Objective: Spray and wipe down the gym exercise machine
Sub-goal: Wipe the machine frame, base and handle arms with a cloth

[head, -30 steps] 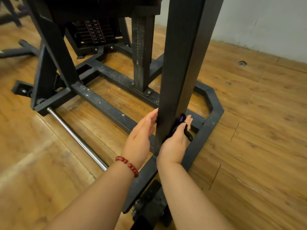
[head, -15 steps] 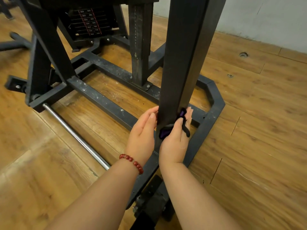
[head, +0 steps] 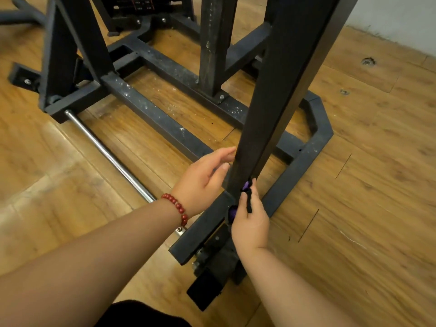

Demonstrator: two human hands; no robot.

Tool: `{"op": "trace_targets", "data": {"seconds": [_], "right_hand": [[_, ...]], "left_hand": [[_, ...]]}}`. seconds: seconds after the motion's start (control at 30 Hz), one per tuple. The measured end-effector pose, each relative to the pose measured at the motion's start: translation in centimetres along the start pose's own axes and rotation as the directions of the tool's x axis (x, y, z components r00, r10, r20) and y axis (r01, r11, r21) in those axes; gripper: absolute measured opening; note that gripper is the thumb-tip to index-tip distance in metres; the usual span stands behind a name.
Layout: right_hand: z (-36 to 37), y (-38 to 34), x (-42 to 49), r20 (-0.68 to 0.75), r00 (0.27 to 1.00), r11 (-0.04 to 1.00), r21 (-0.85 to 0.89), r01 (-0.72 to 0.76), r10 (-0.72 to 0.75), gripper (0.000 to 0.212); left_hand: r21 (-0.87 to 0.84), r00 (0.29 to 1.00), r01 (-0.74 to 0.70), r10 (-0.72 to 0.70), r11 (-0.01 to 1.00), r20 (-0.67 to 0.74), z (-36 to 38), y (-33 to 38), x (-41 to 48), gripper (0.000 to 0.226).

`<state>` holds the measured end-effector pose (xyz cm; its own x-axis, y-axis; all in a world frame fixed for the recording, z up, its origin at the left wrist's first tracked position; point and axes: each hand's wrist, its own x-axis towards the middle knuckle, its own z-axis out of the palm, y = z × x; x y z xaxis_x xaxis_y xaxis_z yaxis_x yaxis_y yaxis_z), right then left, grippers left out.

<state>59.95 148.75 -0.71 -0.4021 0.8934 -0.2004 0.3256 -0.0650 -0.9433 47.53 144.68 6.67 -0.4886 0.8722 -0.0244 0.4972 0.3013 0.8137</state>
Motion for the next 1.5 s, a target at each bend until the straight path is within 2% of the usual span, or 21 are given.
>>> {"op": "trace_targets", "data": {"seconds": [0.1,0.2,0.3,0.4,0.53,0.63,0.67,0.77,0.8,0.83,0.93,0.97,1.0,1.1,1.13,1.17,1.27,1.3,1.33,1.43,1.5], "right_hand": [[-0.9,0.5,-1.0,0.061,0.997,0.989,-0.146,-0.034,0.044,0.041],[-1.5,1.3,-1.7,0.264,0.960,0.920,-0.348,0.181,-0.089,0.038],[-1.0,2.3,-0.7,0.551,0.796,0.719,-0.446,0.533,-0.249,0.037],[0.3,3.4,1.5,0.704,0.616,0.513,-0.405,0.757,-0.353,0.038],[2.5,3.7,3.7,0.773,0.567,0.302,-0.489,0.819,-0.285,0.047],[2.8,4.7,2.8,0.809,0.563,0.255,-0.515,0.818,-0.172,0.058],[2.6,4.9,2.5,0.843,0.509,0.231,-0.468,0.853,-0.174,0.060],[1.9,4.7,3.2,0.961,0.251,0.049,-0.246,0.968,-0.120,0.060],[1.8,4.7,4.0,0.960,0.243,0.005,-0.245,0.970,-0.139,0.059],[1.7,4.5,4.6,0.940,0.296,0.005,-0.300,0.954,-0.167,0.059],[2.5,4.4,3.6,0.774,0.607,0.227,-0.567,0.791,-0.182,0.059],[3.0,4.7,2.7,0.750,0.633,0.287,-0.574,0.767,-0.191,0.059],[3.2,4.9,1.9,0.781,0.592,0.322,-0.518,0.793,-0.200,0.058],[1.7,5.7,2.7,0.962,0.227,0.186,-0.197,0.963,-0.152,0.056],[1.2,5.9,3.8,0.976,0.156,0.121,-0.139,0.983,-0.149,0.055],[0.8,5.7,4.8,0.972,0.167,0.087,-0.155,0.984,-0.168,0.055],[1.3,4.9,4.6,0.859,0.478,0.191,-0.446,0.874,-0.181,0.061],[1.8,4.9,3.8,0.837,0.519,0.245,-0.473,0.846,-0.172,0.063],[2.3,4.8,2.8,0.861,0.483,0.282,-0.429,0.858,-0.161,0.064],[3.0,4.4,1.7,0.991,0.122,0.289,-0.102,0.952,-0.054,0.062],[2.7,3.9,3.9,0.999,-0.050,0.231,0.047,0.972,0.005,0.063]], "left_hand": [[0.050,0.999,0.032,-0.033,0.998,0.017,-0.3,-2.1,-2.2,0.038],[0.009,0.993,0.115,-0.115,0.993,-0.019,0.1,-5.2,-5.0,0.035],[0.026,0.979,0.199,-0.197,0.980,-0.046,0.8,-7.9,-7.4,0.033],[0.037,0.965,0.255,-0.251,0.966,-0.082,1.6,-9.9,-9.2,0.033],[0.153,0.969,0.232,-0.216,0.961,-0.118,2.9,-12.0,-11.3,0.032],[0.170,0.962,0.239,-0.210,0.956,-0.175,4.2,-12.8,-12.7,0.032],[0.171,0.958,0.250,-0.218,0.953,-0.184,4.6,-13.0,-12.9,0.033],[0.201,0.964,0.235,-0.202,0.951,-0.172,5.4,-13.6,-13.2,0.037],[0.211,0.967,0.222,-0.189,0.952,-0.168,5.4,-13.8,-13.2,0.038],[0.223,0.970,0.212,-0.179,0.951,-0.162,5.4,-14.0,-13.3,0.039],[0.253,0.976,0.197,-0.164,0.947,-0.147,5.3,-14.4,-13.4,0.048],[0.251,0.977,0.194,-0.163,0.948,-0.140,5.3,-14.6,-13.4,0.050],[0.247,0.978,0.191,-0.162,0.950,-0.131,5.2,-14.8,-13.5,0.051],[0.264,0.987,0.149,-0.129,0.953,-0.093,4.4,-15.3,-13.6,0.058],[0.282,0.990,0.133,-0.113,0.950,-0.087,4.1,-15.4,-13.5,0.059],[0.303,0.991,0.124,-0.101,0.945,-0.090,3.8,-15.4,-13.4,0.060],[0.346,0.983,0.165,-0.128,0.924,-0.128,3.1,-16.0,-13.2,0.060],[0.343,0.981,0.177,-0.138,0.923,-0.136,2.9,-16.4,-13.2,0.060],[0.340,0.982,0.176,-0.138,0.924,-0.132,2.8,-16.9,-13.3,0.059],[0.344,0.989,0.133,-0.103,0.930,-0.103,2.9,-17.8,-13.6,0.054],[0.337,0.992,0.106,-0.077,0.936,-0.100,2.8,-18.1,-13.7,0.052]]}}
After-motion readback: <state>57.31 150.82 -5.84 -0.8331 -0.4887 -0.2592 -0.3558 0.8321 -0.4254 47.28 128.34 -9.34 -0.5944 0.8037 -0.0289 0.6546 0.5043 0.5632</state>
